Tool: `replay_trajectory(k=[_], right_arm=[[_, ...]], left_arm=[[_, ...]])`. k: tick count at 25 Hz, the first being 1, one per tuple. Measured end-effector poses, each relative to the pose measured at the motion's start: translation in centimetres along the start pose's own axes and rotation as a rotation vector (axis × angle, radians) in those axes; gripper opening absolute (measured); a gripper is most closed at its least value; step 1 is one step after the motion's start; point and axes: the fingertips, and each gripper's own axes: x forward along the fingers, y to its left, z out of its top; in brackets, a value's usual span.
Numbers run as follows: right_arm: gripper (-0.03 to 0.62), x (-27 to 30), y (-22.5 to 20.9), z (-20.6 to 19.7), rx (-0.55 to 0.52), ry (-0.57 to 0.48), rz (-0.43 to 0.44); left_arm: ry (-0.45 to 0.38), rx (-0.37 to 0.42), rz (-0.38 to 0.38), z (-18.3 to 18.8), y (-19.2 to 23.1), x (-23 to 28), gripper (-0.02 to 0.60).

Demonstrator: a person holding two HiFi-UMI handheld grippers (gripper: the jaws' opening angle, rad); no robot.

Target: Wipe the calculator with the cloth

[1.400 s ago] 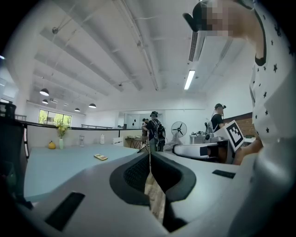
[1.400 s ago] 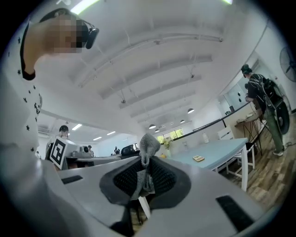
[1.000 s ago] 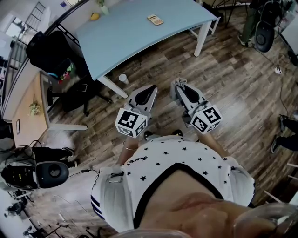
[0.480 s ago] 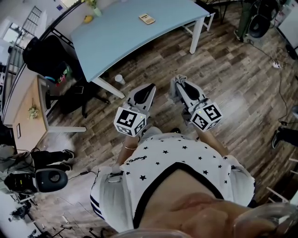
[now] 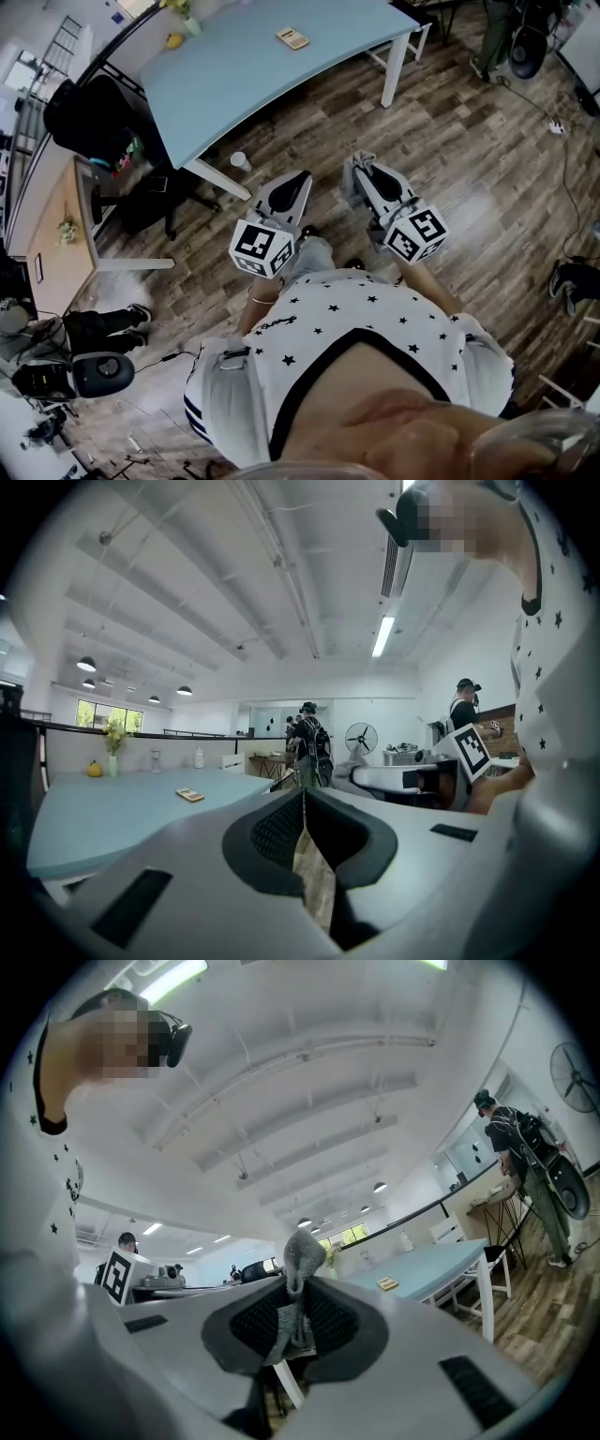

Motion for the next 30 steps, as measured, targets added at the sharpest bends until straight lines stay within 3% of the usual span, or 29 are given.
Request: replay_trajectory(k=[15, 30], right_arm=[[0.041, 5.6, -5.0, 2.1, -0.041, -0.009, -0.081], [0.041, 15.0, -10.0, 1.5, -0.023, 0.047, -0.089]], left_arm=[[-0.036, 0.004, -0.102, 1.4, 6.0, 6.9, 0.031], [-0.020, -0.002, -0.071, 1.6, 15.2, 11.7, 0.031]])
